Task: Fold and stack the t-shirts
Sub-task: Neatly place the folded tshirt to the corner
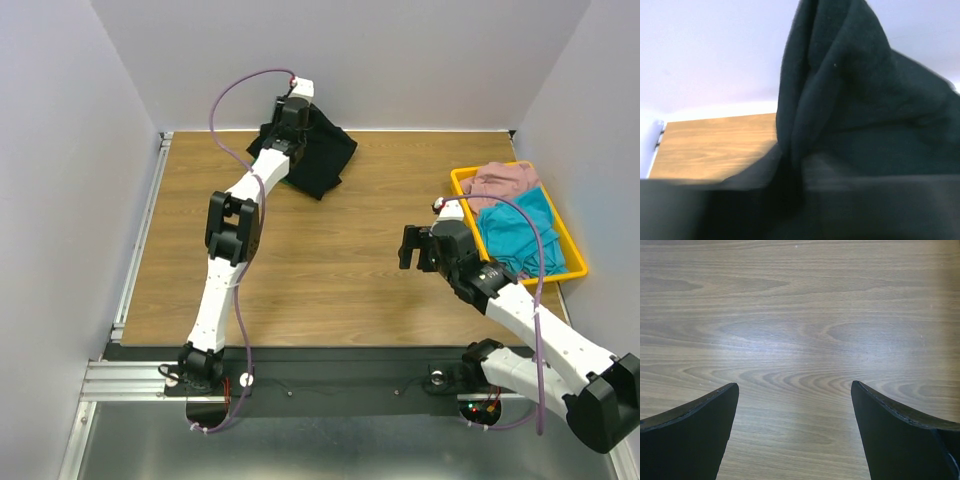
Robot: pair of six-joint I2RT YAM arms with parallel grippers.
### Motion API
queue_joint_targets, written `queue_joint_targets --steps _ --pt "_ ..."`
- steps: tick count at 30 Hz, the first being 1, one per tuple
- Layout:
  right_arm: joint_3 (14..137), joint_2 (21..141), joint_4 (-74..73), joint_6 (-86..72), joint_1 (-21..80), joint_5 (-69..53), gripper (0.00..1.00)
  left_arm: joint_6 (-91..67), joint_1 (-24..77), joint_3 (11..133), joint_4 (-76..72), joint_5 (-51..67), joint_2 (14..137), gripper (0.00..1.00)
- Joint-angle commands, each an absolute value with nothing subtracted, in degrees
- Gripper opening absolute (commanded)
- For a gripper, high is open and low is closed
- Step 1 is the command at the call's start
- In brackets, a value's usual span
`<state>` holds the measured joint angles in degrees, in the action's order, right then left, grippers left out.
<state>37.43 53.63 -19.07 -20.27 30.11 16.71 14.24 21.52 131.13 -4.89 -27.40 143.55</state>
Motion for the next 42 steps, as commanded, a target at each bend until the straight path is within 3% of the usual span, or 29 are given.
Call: queue_joint_targets --steps 1,8,19,31,37,42 --pt "38.23 53.26 -17.84 -19.86 30.50 18.37 1.00 12.57 19.78 134.91 -10.02 -30.14 141.24 0.98" --pt "38.76 51.95 -17.93 -20.74 30.50 18.19 1.00 9.59 19.86 130.52 -7.92 -31.29 134.05 0.98" --pt "37.18 45.97 -19.69 -25.31 30.50 16.18 1.00 -6.67 20.04 114.19 3.33 -22.86 109.97 0.98" --pt "35.33 44.99 -21.00 -29.71 30.59 15.29 1.00 -29.85 22.40 66.41 5.19 -10.81 77.28 0.99" --pt "35.07 46.84 -21.01 -31.73 30.50 18.54 1.00 -38.13 24.60 49.87 7.11 -11.60 61.89 0.99" --pt "34.11 45.62 -20.92 -32.96 30.50 22.23 1.00 -43.92 25.05 43.16 15.17 -17.28 51.61 0.99"
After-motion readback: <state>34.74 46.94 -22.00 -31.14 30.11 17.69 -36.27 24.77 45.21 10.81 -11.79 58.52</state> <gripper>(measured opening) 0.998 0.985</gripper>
